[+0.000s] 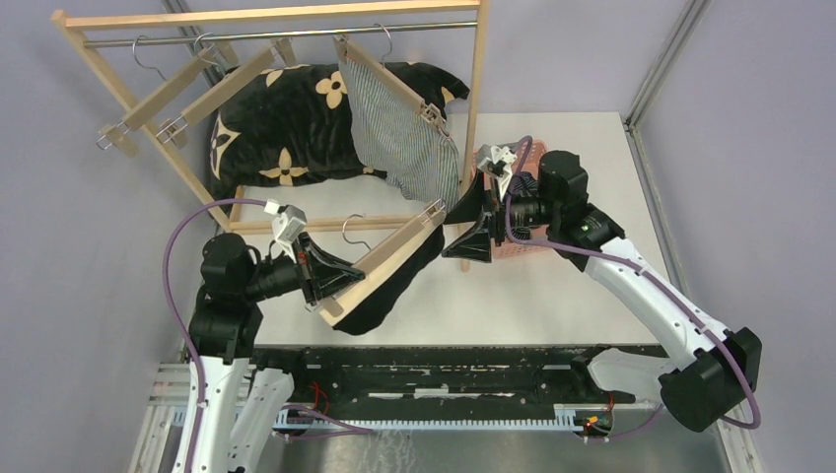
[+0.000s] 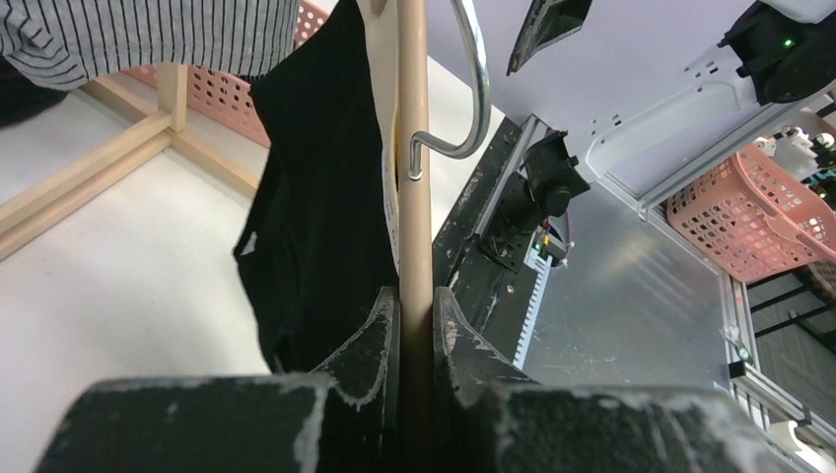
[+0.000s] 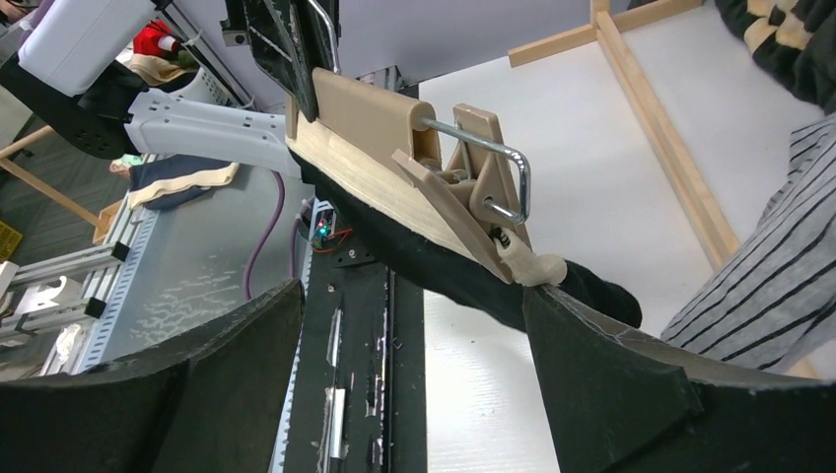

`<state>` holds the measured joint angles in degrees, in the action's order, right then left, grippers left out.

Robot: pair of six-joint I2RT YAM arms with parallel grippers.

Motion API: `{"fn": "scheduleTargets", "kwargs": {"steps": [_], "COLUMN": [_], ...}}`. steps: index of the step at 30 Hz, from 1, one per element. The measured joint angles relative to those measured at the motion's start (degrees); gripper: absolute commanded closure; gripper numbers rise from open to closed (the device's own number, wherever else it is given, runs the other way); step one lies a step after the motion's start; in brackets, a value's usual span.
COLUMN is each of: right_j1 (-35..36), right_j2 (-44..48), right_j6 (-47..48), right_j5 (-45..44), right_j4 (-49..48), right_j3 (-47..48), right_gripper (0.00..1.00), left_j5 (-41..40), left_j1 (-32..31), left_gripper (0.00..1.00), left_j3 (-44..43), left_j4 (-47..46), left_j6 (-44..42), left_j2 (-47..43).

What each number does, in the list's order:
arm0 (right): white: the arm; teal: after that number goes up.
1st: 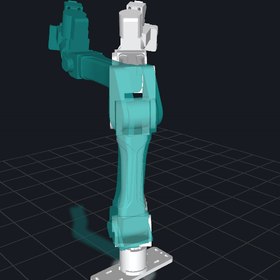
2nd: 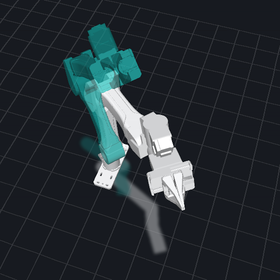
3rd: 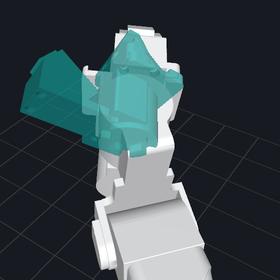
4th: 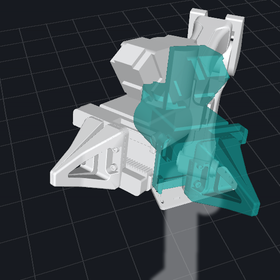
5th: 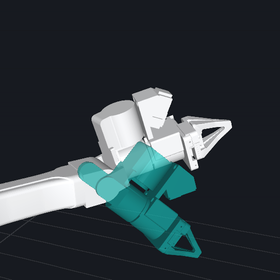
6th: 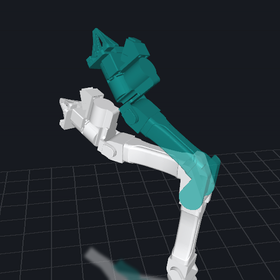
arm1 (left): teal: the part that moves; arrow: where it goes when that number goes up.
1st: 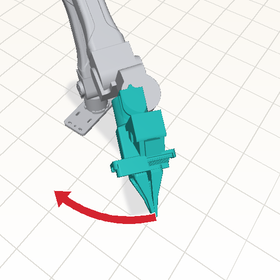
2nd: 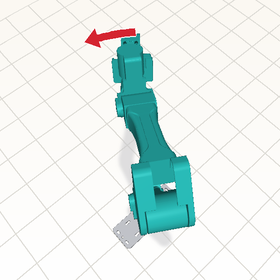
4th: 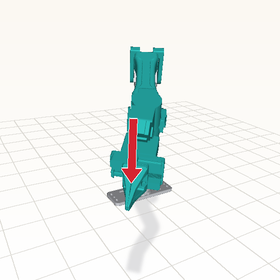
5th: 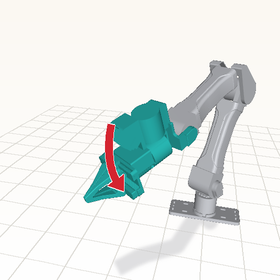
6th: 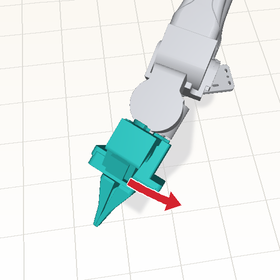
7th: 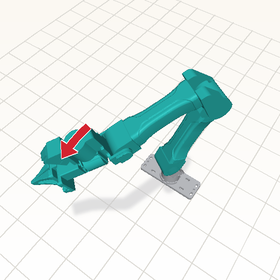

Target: Remove the underwear clipped to the hanger

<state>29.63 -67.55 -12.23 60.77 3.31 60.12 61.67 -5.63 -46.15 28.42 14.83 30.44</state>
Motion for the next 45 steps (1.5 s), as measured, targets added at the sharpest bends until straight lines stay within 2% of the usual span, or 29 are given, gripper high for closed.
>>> {"fn": "scheduleTargets", "kwargs": {"steps": [14, 24, 31, 37, 45], "right_j1": [0.0, 0.0, 0.0, 0.0, 0.02], "right_j2": [-0.11, 6.01, 5.57, 1.73, 1.09], "right_j6": [3.56, 12.81, 12.44, 9.03, 5.55], "right_j5": [-0.68, -6.8, -6.82, -5.14, -3.23], "right_j4": [8.02, 16.83, 16.04, 12.55, 7.5], "right_j3": [6.38, 9.62, 9.62, 9.6, 9.6], "right_gripper": [0.11, 0.11, 0.11, 0.11, 0.12], "left_j5": [-0.04, -0.04, 0.46, 3.15, 4.37], "left_j1": [0.09, 0.02, 0.02, 0.02, 0.02], "left_gripper": [0.97, 0.97, 0.97, 0.97, 0.97], "left_j3": [1.62, 1.51, 1.42, 1.88, 2.58], "left_j4": [-3.04, 3.61, 4.52, 2.1, 0.07], "left_j6": [1.36, 1.33, 1.33, 1.95, 2.6], "left_j2": [-2.03, -2.99, -2.97, -3.82, -3.93]}}
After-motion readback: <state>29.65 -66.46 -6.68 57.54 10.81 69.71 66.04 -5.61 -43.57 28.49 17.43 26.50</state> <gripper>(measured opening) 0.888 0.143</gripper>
